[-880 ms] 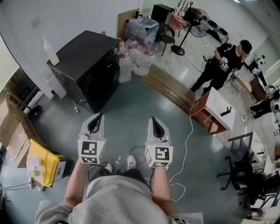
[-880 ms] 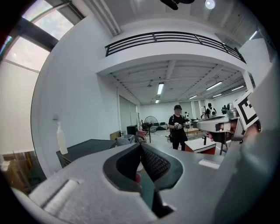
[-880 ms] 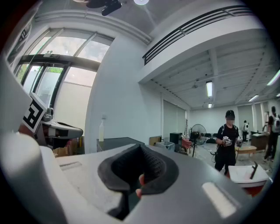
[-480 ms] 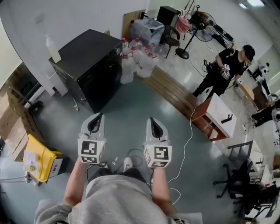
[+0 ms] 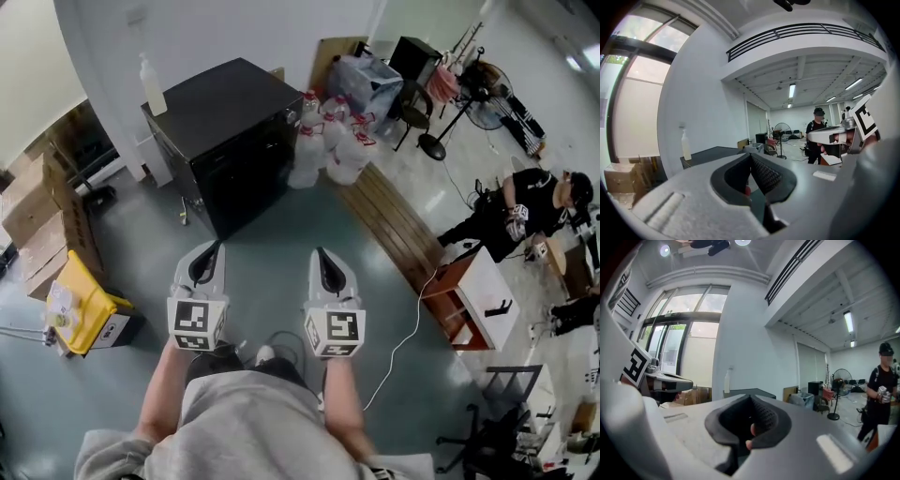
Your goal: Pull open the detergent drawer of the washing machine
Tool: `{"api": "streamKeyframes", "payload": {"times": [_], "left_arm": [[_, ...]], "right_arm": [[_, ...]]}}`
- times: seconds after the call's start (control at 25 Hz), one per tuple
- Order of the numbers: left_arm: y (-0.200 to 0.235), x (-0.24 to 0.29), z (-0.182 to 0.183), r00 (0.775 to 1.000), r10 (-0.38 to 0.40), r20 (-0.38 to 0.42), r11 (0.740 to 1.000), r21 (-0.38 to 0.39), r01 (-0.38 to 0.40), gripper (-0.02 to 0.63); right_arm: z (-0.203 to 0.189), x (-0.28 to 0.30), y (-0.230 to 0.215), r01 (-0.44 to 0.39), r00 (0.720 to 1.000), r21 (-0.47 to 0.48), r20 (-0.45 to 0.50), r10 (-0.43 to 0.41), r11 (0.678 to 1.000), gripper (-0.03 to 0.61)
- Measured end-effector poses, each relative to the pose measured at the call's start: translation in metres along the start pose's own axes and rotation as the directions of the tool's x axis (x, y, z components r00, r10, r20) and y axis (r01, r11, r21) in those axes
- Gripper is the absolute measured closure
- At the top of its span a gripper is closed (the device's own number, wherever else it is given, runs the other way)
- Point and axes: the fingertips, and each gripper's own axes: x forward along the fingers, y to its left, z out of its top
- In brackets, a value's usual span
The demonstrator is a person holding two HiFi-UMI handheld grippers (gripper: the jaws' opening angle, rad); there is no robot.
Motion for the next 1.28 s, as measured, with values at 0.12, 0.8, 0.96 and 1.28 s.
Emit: {"api": "streamKeyframes", "payload": {"times": [0.12,0.8,0.96,1.28], "left_arm": [[0.021,0.007,-0.005,0.999,0.042,-0.017,0.999,0.011,-0.042,0.603],[0.186,0.153,-0.024,0.995,0.082,-0.058,0.995,-0.045,-0.085,0.603],[0.221,0.191,-0.038,0.996,0.051,-0.076,0.997,-0.058,-0.056,0.603],[0.27,0.255,-0.077,0.993,-0.004,-0.118,0.997,-0.071,-0.005,0.603]], "right_arm": [[0.002,0.027,0.007,-0.048,0.999,0.0,0.003,0.048,0.999,0.575],[0.007,0.257,0.051,-0.114,0.993,0.029,-0.035,0.115,0.993,0.575],[-0.004,0.308,0.064,-0.11,0.992,0.045,-0.063,0.113,0.993,0.574],[-0.037,0.393,0.078,-0.097,0.989,0.125,-0.097,0.109,0.987,0.574]]}}
